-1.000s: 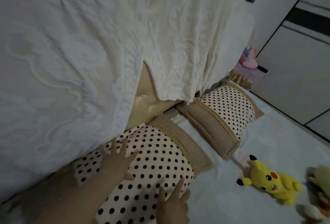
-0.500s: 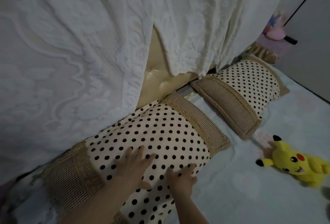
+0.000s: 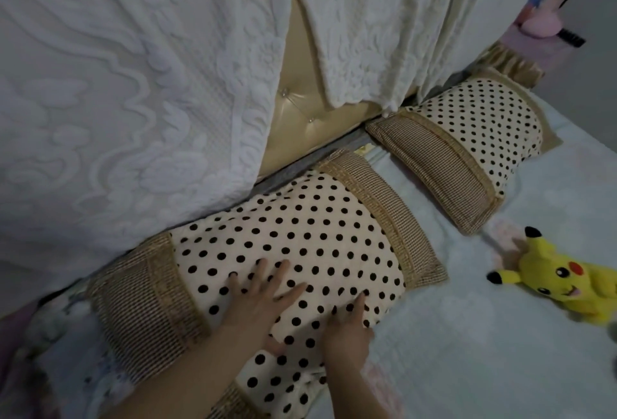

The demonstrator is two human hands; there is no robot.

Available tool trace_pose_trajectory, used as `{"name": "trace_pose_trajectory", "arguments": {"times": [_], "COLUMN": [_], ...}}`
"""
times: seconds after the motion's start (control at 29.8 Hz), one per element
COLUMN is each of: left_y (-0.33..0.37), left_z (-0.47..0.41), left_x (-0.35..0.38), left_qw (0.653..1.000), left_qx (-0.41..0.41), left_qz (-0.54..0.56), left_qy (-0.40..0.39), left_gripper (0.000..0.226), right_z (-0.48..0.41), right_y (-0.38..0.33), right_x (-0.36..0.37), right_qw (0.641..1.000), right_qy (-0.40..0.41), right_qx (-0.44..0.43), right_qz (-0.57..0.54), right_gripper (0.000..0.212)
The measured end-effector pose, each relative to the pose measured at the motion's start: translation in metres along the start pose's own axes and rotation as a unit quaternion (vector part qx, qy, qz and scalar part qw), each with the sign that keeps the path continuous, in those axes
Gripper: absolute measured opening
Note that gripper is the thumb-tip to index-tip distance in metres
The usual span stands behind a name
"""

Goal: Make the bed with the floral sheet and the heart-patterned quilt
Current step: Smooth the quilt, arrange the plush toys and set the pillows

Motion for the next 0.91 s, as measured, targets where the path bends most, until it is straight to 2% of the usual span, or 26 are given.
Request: {"name": "trace_pose_trajectory", "arguments": {"times": [0.07, 0.1, 0.17, 0.23, 0.3, 0.4, 0.47, 0.54, 0.6, 0.67, 0.7, 0.74, 0.77, 0.8, 0.84, 0.87, 0.91], "left_y": [0.001, 0.002, 0.001, -0.003, -0.007, 0.003, 0.017, 0.025, 0.039, 0.054, 0.063, 0.076, 0.077, 0.086, 0.099, 0.104, 0.129], "left_z": [0.0, 0.001, 0.003, 0.007, 0.009, 0.014, 0.025, 0.036, 0.055, 0.079, 0.089, 0.109, 0.109, 0.128, 0.143, 0.149, 0.196], "left_x": [0.003, 0.003, 0.006, 0.01, 0.013, 0.005, -0.01, -0.026, -0.043, -0.062, -0.068, -0.084, -0.084, -0.101, -0.112, -0.118, -0.143], "left_qw": [1.0, 1.0, 0.998, 0.996, 0.995, 0.996, 0.993, 0.983, 0.98, 0.971, 0.973, 0.968, 0.967, 0.955, 0.957, 0.954, 0.95], "left_qx": [-0.01, -0.016, -0.043, -0.077, -0.092, -0.083, -0.066, -0.072, -0.07, -0.063, -0.05, -0.025, -0.025, -0.034, -0.017, -0.017, -0.011], "left_qz": [-0.004, -0.002, -0.011, -0.017, -0.009, 0.01, 0.016, 0.034, 0.011, 0.023, 0.051, 0.043, 0.031, 0.029, 0.023, 0.032, 0.028], "left_qy": [0.01, 0.017, 0.034, 0.033, 0.026, 0.032, 0.094, 0.165, 0.186, 0.227, 0.218, 0.245, 0.251, 0.294, 0.289, 0.299, 0.309], "left_gripper": [0.12, 0.122, 0.126, 0.126, 0.121, 0.109, 0.108, 0.118, 0.11, 0.111, 0.116, 0.119, 0.119, 0.119, 0.118, 0.117, 0.115], "right_z": [0.0, 0.0, 0.006, 0.011, 0.008, 0.009, 0.018, 0.031, 0.055, 0.08, 0.091, 0.112, 0.115, 0.132, 0.145, 0.147, 0.184], "right_y": [0.002, -0.002, -0.021, -0.025, -0.019, -0.022, -0.028, -0.034, -0.039, -0.038, -0.035, -0.036, -0.037, -0.036, -0.032, -0.029, -0.014], "right_x": [-0.001, -0.004, -0.001, 0.021, 0.03, 0.013, -0.007, -0.023, -0.054, -0.079, -0.091, -0.117, -0.12, -0.144, -0.16, -0.165, -0.201], "right_qw": [0.997, 0.993, 0.964, 0.92, 0.901, 0.92, 0.924, 0.91, 0.888, 0.879, 0.873, 0.869, 0.858, 0.856, 0.854, 0.865, 0.867], "right_qy": [0.002, 0.03, 0.05, -0.037, -0.099, -0.102, -0.093, -0.044, 0.051, 0.102, 0.112, 0.132, 0.143, 0.169, 0.18, 0.17, 0.172], "right_qx": [0.026, 0.004, -0.143, -0.261, -0.263, -0.241, -0.26, -0.31, -0.366, -0.382, -0.394, -0.399, -0.42, -0.418, -0.419, -0.403, -0.402], "right_qz": [0.069, 0.115, 0.217, 0.29, 0.331, 0.292, 0.264, 0.272, 0.272, 0.267, 0.264, 0.261, 0.259, 0.255, 0.251, 0.246, 0.24], "right_gripper": [0.076, 0.077, 0.077, 0.078, 0.081, 0.087, 0.092, 0.096, 0.109, 0.117, 0.118, 0.117, 0.116, 0.115, 0.114, 0.113, 0.111]}}
Point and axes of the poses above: each hand's wrist, its own z-axis away from the middle knuckle, its own x-axis out of the palm, y = z × x, the point moved 7 cm from there along -z, towards the middle knuckle, and after that the axes turned 1 degree about z, right-handed, at the moved point
